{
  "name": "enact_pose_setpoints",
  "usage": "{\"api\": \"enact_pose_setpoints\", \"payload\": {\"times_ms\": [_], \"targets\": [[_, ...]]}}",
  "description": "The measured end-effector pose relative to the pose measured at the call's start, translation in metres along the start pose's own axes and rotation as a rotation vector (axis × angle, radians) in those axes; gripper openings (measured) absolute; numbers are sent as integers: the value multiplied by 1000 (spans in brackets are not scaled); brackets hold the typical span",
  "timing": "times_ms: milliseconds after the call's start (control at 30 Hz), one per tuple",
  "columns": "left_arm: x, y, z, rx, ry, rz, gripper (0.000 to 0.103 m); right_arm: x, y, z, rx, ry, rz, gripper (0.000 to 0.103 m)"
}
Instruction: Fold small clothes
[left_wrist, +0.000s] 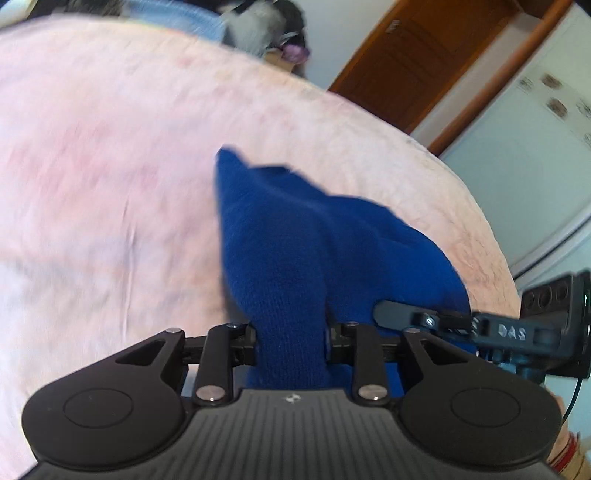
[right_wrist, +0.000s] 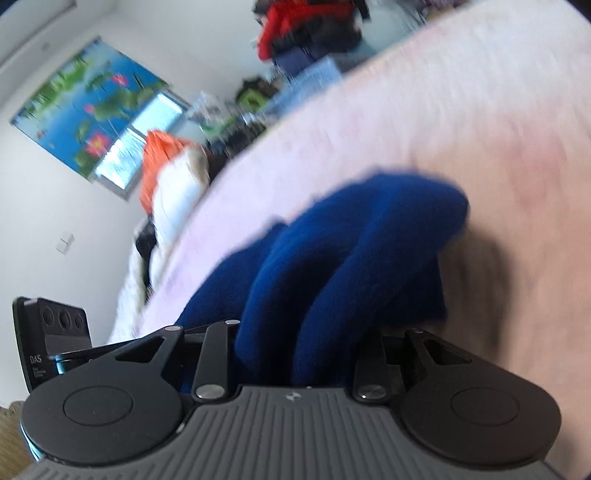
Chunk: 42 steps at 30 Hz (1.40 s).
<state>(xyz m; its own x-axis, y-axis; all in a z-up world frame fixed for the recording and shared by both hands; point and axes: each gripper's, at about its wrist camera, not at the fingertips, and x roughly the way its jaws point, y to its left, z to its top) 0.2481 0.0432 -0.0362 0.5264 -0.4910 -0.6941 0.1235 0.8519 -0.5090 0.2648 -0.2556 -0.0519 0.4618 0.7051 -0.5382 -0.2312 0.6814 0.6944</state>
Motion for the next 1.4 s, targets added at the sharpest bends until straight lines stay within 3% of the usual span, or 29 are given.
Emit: {"api": "enact_pose_setpoints", "payload": {"times_ms": [33, 100, 200, 267, 367, 433, 500, 533, 567, 700, 800, 867, 967, 1067, 1133, 1200, 1267, 1333, 1400], "targets": [[-2, 8, -3, -45, -3, -26, 30, -1, -2, -5, 7, 6, -11, 44], [-8, 17, -10, -89, -4, -54, 36, -10, -6, -13, 24, 6, -7, 62], [-24, 24, -25, -94, -4, -91, 48, -34, -10, -27, 15, 0, 15, 73], [-34, 28, -38, -81, -3, -130, 58, -47, -15, -41, 2, 20, 31, 74], [-46, 28, -62, -85, -39, -139, 59, -61, -21, -63, -11, 49, 87, 74], [-48, 31, -76, -112, -50, -160, 57, -69, -21, -74, -18, 24, 101, 70], [-48, 33, -84, -134, -41, -183, 52, -72, -21, -75, -20, 15, 87, 49], [-48, 33, -86, -134, -34, -177, 34, -70, -18, -75, -22, 17, 63, 39], [-48, 33, -85, -136, -24, -163, 22, -69, -19, -76, -14, 22, 42, 19], [-65, 34, -79, -216, -21, -188, 16, -80, -22, -82, 83, -5, 120, 16], [-78, 25, -81, -140, -33, -129, 16, -93, -18, -87, 111, -11, 202, 16], [-74, 24, -85, -108, -15, -70, 15, -94, -18, -92, 82, 3, 122, 16], [-70, 21, -93, -97, -14, -4, 15, -97, -12, -99, 22, 11, -4, 25], [-85, 6, -101, -32, -88, 72, 16, -115, 18, -108, -113, -73, -79, 39], [-90, -6, -106, 23, -139, 132, 16, -125, 48, -117, -247, -152, -148, 41], [-86, -12, -109, 65, -131, 168, 16, -125, 72, -124, -356, -193, -172, 46], [-75, -11, -111, 52, -91, 199, 16, -112, 88, -129, -431, -176, -176, 55], [-73, -12, -115, 48, -100, 219, 17, -93, 87, -129, -441, -112, -189, 60], [-75, -17, -120, 70, -113, 242, 18, -79, 75, -132, -403, -79, -300, 57]]}}
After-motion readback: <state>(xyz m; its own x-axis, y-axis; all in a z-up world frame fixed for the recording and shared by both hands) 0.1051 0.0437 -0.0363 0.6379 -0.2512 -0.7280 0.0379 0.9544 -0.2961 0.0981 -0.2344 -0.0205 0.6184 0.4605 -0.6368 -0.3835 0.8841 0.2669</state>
